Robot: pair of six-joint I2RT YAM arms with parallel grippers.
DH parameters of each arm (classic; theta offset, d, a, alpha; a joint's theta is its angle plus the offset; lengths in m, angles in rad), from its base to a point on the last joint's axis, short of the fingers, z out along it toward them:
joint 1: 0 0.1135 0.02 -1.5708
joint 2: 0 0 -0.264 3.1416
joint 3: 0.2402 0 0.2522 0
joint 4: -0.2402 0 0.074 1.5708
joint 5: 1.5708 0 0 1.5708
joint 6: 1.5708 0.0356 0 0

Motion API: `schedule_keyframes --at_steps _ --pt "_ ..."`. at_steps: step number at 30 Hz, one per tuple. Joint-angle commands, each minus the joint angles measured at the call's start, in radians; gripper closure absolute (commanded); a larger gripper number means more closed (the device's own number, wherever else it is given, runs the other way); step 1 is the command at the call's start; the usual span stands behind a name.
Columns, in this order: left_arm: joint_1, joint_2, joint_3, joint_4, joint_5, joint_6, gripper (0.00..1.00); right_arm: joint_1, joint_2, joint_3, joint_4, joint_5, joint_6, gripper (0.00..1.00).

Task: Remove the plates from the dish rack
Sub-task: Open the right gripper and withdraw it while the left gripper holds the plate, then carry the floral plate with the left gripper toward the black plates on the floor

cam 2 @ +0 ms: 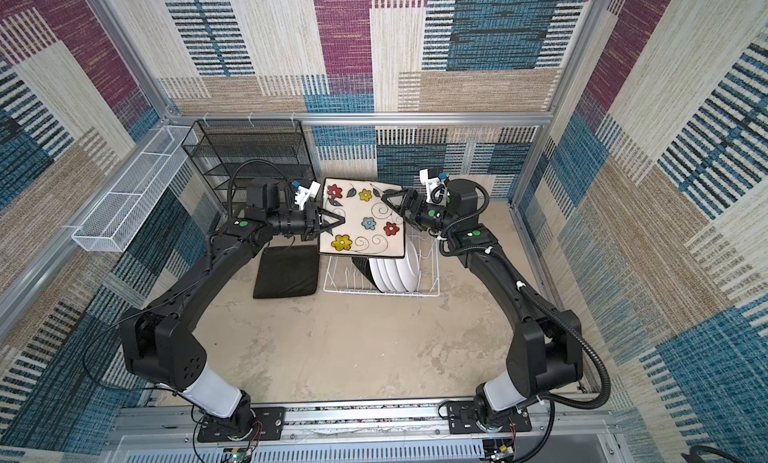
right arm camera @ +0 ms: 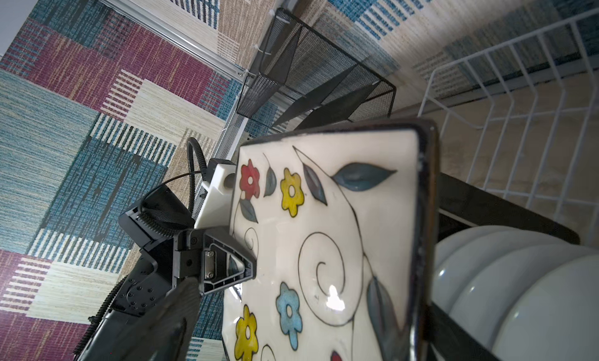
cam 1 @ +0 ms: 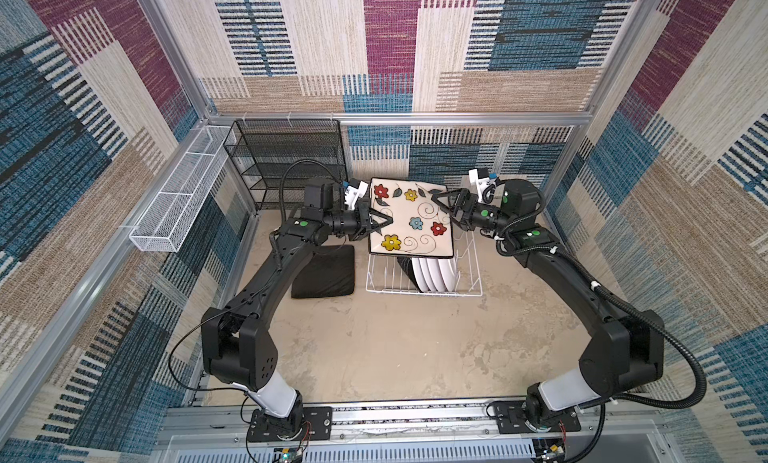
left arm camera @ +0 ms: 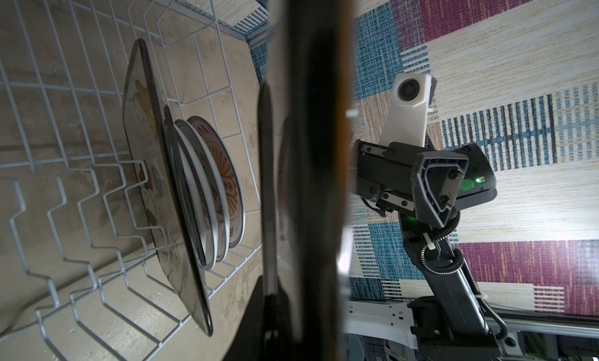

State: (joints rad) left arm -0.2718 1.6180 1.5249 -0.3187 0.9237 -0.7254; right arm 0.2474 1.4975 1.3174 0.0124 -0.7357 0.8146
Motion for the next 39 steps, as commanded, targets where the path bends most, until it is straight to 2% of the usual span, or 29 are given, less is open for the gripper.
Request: schedule_keyframes --at_steps 1,7,16,22,27,33,39 --pt "0.006 -0.024 0.038 0.016 0.019 0.065 1.0 0.0 -0.035 0.021 -0.012 0.053 -0.118 0.0" --pt "0.01 -0.058 0.133 -0.16 -0.038 0.187 1.0 0.001 -0.07 0.077 -0.112 0.104 -0.288 0.0" --pt "0.031 -0.107 0.292 -0.458 -0.194 0.366 1.0 0.014 -0.251 -0.094 0.11 0.136 -0.457 0.0" --pt "0.054 -0.121 0.405 -0.652 -0.333 0.473 1.0 0.107 -0.31 -0.142 0.072 0.211 -0.678 0.0" --pt "0.095 -0.132 0.446 -0.738 -0.41 0.511 1.0 0.165 -0.295 -0.125 -0.03 0.253 -0.778 0.0" --pt "0.147 -0.154 0.455 -0.809 -0.503 0.562 1.0 0.224 -0.295 -0.143 -0.069 0.288 -0.872 0.0" --pt "0.186 -0.17 0.412 -0.85 -0.59 0.604 1.0 0.267 -0.268 -0.138 -0.137 0.335 -0.961 0.0"
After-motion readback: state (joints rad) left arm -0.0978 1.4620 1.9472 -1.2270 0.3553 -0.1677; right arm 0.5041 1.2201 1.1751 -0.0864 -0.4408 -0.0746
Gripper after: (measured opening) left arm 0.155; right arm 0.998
